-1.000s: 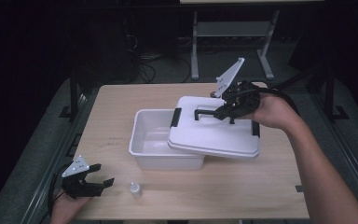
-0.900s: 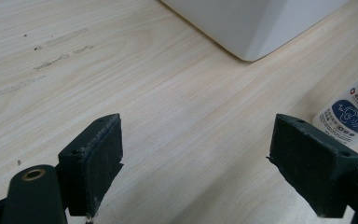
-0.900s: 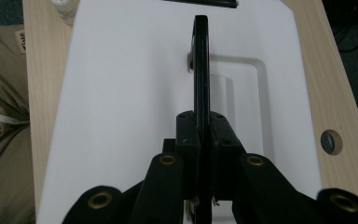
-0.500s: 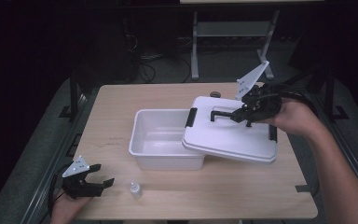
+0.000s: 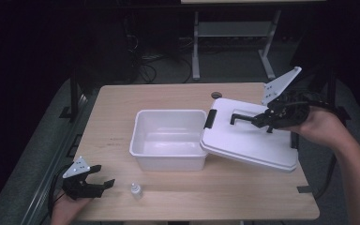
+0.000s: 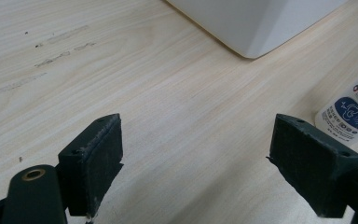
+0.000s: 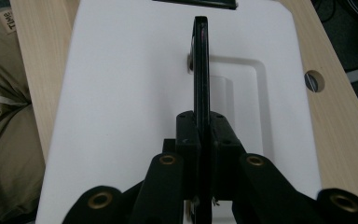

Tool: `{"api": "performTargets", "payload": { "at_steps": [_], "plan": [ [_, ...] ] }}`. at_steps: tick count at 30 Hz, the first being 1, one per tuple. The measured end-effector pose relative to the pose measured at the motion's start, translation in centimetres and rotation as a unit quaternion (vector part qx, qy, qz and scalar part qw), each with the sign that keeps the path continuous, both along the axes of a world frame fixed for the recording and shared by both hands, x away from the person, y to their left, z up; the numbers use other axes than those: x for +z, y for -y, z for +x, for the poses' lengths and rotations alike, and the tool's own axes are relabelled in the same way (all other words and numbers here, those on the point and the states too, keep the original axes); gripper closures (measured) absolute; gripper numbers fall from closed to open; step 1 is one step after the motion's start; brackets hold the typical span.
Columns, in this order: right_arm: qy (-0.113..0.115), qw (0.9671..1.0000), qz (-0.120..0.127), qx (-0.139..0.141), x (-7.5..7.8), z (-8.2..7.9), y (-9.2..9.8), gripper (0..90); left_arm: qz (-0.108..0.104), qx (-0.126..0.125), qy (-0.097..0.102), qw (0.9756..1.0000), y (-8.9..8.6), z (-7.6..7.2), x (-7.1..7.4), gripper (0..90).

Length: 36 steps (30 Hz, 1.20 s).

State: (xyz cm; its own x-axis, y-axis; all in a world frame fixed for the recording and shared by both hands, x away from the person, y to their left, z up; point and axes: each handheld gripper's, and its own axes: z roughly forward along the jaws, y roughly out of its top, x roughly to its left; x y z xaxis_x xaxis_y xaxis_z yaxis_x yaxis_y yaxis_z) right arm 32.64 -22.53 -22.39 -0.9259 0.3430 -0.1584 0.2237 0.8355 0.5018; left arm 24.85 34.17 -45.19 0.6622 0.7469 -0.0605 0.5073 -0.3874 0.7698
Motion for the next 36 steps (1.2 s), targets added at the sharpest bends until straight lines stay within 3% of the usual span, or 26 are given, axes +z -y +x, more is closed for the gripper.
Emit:
{"api": "performTargets", "payload": {
  "at_steps": [19,36],
  "plan": [
    [-0.013,0.9993,0.0,-0.036,-2.0,-1.5,4.2,84.2,0.0,0.002,-0.001,1.0,0.0,0.0,-0.1,17.0],
    [-0.031,0.9984,0.002,-0.048,-4.9,-2.0,5.6,84.1,0.0,0.004,-0.003,1.0,0.0,0.0,-0.1,17.0]
  ]
}}
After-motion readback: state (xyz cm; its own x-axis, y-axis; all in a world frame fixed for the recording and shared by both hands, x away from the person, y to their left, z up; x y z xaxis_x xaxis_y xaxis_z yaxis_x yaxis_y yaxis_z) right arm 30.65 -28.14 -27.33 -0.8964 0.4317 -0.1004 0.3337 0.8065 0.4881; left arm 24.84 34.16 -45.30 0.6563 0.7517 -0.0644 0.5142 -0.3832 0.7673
